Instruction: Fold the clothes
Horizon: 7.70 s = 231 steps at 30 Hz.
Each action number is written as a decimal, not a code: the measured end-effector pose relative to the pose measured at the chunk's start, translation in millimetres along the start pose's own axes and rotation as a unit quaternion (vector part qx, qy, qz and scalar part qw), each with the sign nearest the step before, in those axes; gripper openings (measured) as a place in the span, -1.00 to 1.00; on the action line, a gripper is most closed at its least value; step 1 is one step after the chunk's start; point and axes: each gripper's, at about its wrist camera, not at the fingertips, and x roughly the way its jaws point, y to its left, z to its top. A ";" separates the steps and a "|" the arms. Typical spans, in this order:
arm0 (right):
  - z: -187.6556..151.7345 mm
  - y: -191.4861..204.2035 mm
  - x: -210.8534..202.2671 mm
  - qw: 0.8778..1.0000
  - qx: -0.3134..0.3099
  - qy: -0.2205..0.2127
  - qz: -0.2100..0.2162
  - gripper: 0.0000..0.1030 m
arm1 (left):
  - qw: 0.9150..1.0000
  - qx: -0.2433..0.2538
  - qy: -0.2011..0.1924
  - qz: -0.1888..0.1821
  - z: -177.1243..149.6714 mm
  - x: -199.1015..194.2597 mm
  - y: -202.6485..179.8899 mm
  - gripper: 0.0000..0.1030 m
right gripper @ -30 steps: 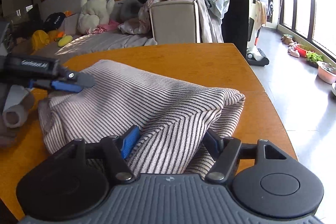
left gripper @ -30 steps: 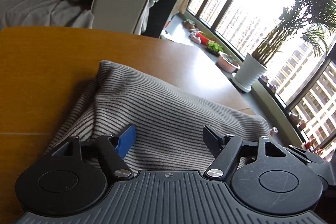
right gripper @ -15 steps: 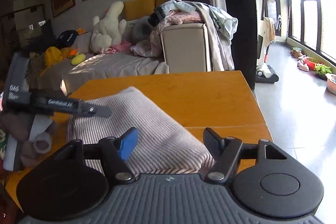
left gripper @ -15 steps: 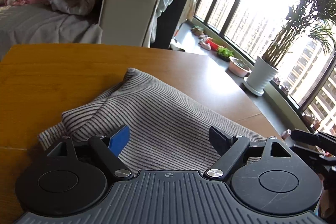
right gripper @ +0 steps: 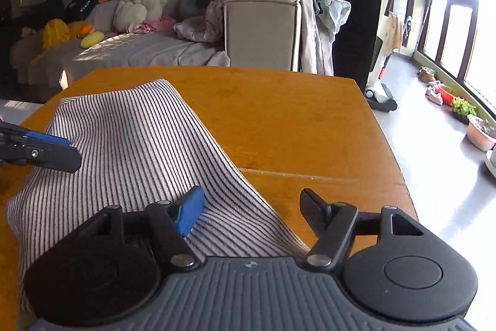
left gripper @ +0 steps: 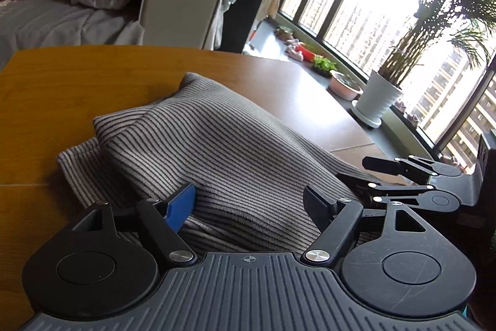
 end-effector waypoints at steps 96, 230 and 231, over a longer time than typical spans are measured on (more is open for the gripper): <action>-46.7 53.5 -73.6 0.998 -0.020 -0.036 0.055 0.34 | 0.996 -0.021 0.001 -0.088 -35.6 -13.6 -1.9 0.26; 58.2 78.2 -8.9 0.937 -0.229 -0.005 0.264 0.16 | 0.999 0.013 -0.023 0.023 -15.4 -76.7 68.7 0.57; 58.7 76.2 -8.3 0.941 -0.219 -0.007 0.258 0.32 | 0.999 0.013 -0.032 0.011 -11.8 -85.1 65.6 0.59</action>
